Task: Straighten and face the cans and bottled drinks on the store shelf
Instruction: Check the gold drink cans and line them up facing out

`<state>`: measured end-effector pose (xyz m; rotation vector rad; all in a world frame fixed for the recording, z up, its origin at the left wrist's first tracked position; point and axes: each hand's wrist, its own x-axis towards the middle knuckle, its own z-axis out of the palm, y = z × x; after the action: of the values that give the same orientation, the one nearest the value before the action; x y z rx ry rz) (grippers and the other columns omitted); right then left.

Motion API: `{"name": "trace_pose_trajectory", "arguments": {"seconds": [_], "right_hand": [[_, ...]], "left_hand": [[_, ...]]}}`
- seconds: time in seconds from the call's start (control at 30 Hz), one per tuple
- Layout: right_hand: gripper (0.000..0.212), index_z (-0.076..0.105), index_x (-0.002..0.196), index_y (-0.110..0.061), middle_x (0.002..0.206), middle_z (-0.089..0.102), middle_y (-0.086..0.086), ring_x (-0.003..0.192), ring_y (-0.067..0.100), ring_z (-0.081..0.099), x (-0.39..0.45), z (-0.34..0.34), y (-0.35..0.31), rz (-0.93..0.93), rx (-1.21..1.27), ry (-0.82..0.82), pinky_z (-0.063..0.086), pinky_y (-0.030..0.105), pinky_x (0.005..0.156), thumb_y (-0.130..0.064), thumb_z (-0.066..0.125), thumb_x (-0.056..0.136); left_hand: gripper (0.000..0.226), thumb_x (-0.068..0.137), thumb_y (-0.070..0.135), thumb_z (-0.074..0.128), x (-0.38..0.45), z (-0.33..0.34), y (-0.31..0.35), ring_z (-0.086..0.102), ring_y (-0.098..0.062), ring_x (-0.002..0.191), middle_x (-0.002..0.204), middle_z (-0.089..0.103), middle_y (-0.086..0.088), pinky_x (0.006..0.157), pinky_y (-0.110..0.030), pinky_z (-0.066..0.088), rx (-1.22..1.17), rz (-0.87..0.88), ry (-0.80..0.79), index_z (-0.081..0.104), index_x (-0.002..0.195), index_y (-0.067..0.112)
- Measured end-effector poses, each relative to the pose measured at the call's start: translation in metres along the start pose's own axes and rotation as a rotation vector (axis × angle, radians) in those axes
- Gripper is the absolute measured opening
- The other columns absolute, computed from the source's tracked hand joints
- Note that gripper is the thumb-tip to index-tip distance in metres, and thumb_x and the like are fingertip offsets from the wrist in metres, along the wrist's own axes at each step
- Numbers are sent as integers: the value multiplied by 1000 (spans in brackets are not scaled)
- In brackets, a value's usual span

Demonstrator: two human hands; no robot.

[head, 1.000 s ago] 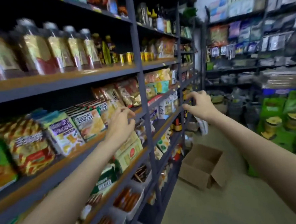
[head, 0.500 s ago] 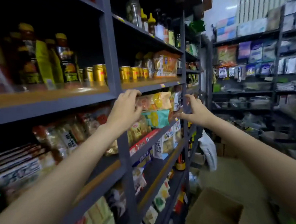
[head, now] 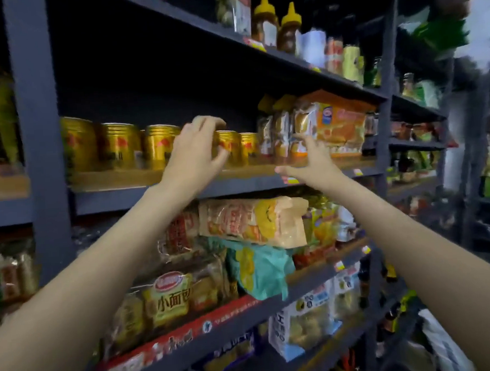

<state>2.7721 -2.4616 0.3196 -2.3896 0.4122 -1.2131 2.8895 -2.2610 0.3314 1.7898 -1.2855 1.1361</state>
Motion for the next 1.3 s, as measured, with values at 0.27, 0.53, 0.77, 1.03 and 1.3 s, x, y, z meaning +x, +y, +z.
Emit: {"name": "trace_pose_trajectory", "arguments": {"seconds": [0.27, 0.53, 0.77, 1.03, 1.3], "right_hand": [[76, 25, 146, -27, 149, 28, 13, 134, 32, 33, 95, 17, 15, -259, 124, -169, 34, 39, 102, -32, 69, 85], [51, 51, 127, -18, 131, 50, 7, 118, 22, 46, 147, 42, 23, -272, 132, -412, 38, 29, 88, -37, 69, 83], [54, 41, 113, -22, 110, 48, -1, 100, 16, 49, 155, 56, 34, -327, 305, -445, 44, 27, 76, -35, 77, 75], [72, 38, 123, -31, 123, 46, 3, 111, 20, 49, 159, 30, 52, -239, 860, -368, 47, 28, 81, -12, 81, 69], [66, 47, 122, -27, 114, 55, 6, 102, 22, 62, 113, 11, 53, -166, 1475, -566, 55, 38, 83, -13, 73, 63]], "left_hand": [[54, 88, 35, 55, 34, 17, -9, 27, -25, 133, 142, 40, -1, 109, -39, 13, 443, -131, -122, 37, 138, 26], [59, 89, 45, 51, 56, 53, -2, 25, -28, 135, 143, 39, 0, 111, -47, 9, 630, -221, -194, 30, 142, 32], [56, 89, 47, 51, 60, 57, 9, 32, -30, 127, 135, 44, -3, 107, -47, 20, 703, -321, -254, 34, 141, 31], [51, 91, 44, 50, 65, 57, 13, 29, -28, 131, 137, 45, -1, 111, -47, 15, 704, -423, -284, 37, 139, 32], [59, 84, 51, 48, 47, 57, 72, 49, -6, 116, 129, 50, 8, 94, -24, 44, -199, -493, 22, 41, 137, 26]]}}
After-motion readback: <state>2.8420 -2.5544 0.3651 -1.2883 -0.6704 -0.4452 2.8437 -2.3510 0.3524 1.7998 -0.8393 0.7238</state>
